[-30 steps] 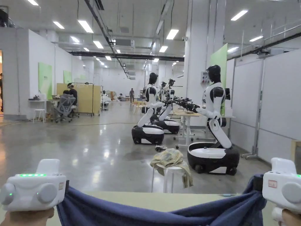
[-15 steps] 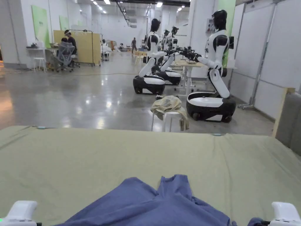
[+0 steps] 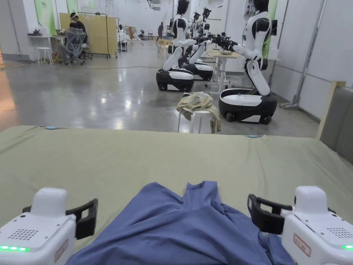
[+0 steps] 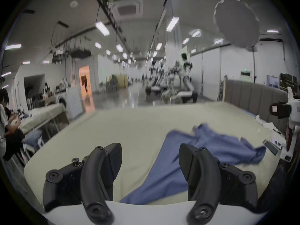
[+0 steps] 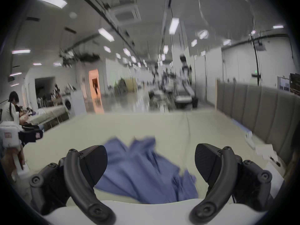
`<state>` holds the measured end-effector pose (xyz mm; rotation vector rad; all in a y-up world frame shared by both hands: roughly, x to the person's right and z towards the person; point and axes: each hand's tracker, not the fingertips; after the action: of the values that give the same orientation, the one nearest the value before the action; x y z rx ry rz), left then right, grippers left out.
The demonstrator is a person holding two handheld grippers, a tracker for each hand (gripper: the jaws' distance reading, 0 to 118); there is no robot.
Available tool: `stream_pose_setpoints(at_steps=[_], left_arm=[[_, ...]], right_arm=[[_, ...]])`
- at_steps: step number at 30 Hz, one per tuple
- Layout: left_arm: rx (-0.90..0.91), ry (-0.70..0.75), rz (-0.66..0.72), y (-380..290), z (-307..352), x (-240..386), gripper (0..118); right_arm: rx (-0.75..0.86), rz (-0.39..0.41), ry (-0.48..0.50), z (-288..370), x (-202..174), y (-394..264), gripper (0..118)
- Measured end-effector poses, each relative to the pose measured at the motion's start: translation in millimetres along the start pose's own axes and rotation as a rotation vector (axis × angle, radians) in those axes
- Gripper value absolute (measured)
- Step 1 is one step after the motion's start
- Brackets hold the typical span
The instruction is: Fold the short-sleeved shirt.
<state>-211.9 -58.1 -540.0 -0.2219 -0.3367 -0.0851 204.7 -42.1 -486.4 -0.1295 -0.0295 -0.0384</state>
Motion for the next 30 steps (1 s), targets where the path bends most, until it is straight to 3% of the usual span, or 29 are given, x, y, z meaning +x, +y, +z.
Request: stream_pose_setpoints(at_steps=[1, 2, 3, 4, 5, 7, 9, 14, 15, 16, 18, 22, 30], left_arm=[[0.049, 0.005, -0.025, 5, 3, 14, 72], [0.074, -0.01, -0.036, 8, 5, 26, 69], [0.093, -0.028, -0.063, 10, 6, 32, 50], [0.073, -0.043, -0.07, 9, 6, 37, 19], [0.061, -0.066, -0.085, 8, 4, 40, 7], [0.024, -0.041, -0.109, 5, 3, 40, 7], [-0.028, -0.097, -0.037, 5, 6, 25, 7], [-0.188, -0.006, -0.04, -8, 7, -52, 7], [-0.247, 0.006, -0.037, -14, 5, -68, 11], [-0.325, -0.022, -0.03, -22, 2, -86, 28], [-0.477, -0.058, -0.006, -40, -3, -113, 79], [-0.586, -0.007, -0.1, -81, -15, -127, 79], [-0.717, -0.168, -0.089, -126, -69, -102, 76]], right_arm=[[0.046, 0.017, 0.015, 3, -10, 5, 107], [0.053, 0.035, 0.038, 5, -16, 6, 91], [0.051, 0.045, 0.043, 5, -22, 6, 43], [0.037, 0.065, 0.026, 3, -28, 4, 8], [0.025, 0.099, -0.013, 2, -31, 2, 6], [0.026, 0.095, -0.006, 3, -32, -4, 6], [-0.013, 0.078, 0.046, 0, -32, -5, 6], [-0.035, 0.082, 0.055, -2, -32, -10, 6], [-0.042, 0.072, 0.059, -4, -33, -12, 6], [-0.056, 0.059, 0.065, -8, -32, -13, 6], [-0.097, 0.023, 0.083, -15, -33, -19, 6], [-0.133, -0.008, 0.086, -29, -40, -31, 6], [-0.194, 0.016, 0.074, -53, -41, -35, 6]])
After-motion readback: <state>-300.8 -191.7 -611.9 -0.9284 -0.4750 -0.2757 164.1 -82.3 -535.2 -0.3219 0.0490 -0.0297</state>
